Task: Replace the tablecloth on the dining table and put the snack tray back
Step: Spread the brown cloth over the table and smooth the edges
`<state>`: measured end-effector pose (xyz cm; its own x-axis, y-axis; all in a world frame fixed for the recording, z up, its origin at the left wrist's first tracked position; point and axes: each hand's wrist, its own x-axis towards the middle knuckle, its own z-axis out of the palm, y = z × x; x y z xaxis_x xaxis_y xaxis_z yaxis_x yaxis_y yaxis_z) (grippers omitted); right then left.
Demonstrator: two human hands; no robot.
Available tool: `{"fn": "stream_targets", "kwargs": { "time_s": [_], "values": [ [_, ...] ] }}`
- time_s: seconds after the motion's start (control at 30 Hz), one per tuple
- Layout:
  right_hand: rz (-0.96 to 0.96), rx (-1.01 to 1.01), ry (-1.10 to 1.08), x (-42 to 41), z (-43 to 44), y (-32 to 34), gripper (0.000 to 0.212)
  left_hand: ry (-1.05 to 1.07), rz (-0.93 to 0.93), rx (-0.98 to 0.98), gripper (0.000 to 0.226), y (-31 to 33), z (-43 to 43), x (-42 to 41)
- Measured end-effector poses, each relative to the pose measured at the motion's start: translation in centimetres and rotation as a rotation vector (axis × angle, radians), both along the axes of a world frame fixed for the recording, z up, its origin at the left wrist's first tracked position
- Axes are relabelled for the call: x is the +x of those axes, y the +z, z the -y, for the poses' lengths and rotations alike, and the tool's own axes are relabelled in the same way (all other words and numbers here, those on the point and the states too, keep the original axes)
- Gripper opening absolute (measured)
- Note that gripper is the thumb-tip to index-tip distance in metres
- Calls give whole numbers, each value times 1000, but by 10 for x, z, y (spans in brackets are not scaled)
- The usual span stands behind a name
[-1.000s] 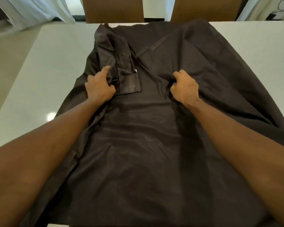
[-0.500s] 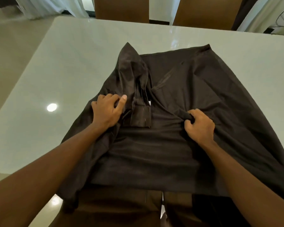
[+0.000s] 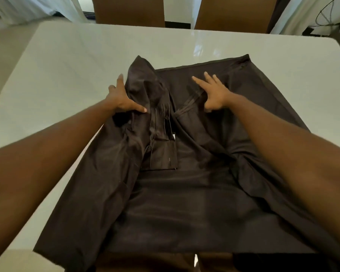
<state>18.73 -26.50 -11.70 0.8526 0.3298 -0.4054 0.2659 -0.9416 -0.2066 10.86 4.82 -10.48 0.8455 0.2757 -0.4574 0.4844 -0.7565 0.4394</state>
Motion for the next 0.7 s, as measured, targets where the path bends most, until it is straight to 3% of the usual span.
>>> {"fn": "stream_targets", "kwargs": {
  "time_s": [0.1,0.2,0.27,0.33,0.37,0.47,0.5,0.57,0.63,0.7],
  "values": [
    [-120,-114,41,49,-10,2,140,-37,-36,-95,131,-4,3,20],
    [-134,-239,96,81,-9,8,154,-153,-19,-154,77,-13,11,26],
    [-135,-207,82,88,-6,9,161,-171,5,-175,39,-18,20,22],
    [-128,-136,25,84,-2,7,155,-258,60,-102,13,-21,28,17],
    [-132,-111,7,77,0,8,143,-316,76,-46,9,-21,30,14],
    [-46,-138,47,49,11,4,78,-464,66,161,23,-17,31,7],
    [-3,-166,70,35,16,3,67,-497,45,206,27,-14,30,2],
    [72,-220,101,5,26,-2,60,-525,-5,244,38,-8,28,-10],
    [97,-224,115,-27,36,-4,56,-558,-43,281,77,-4,30,-30],
    [25,-138,113,-54,45,1,66,-612,-79,342,114,0,39,-56]
  ]
}}
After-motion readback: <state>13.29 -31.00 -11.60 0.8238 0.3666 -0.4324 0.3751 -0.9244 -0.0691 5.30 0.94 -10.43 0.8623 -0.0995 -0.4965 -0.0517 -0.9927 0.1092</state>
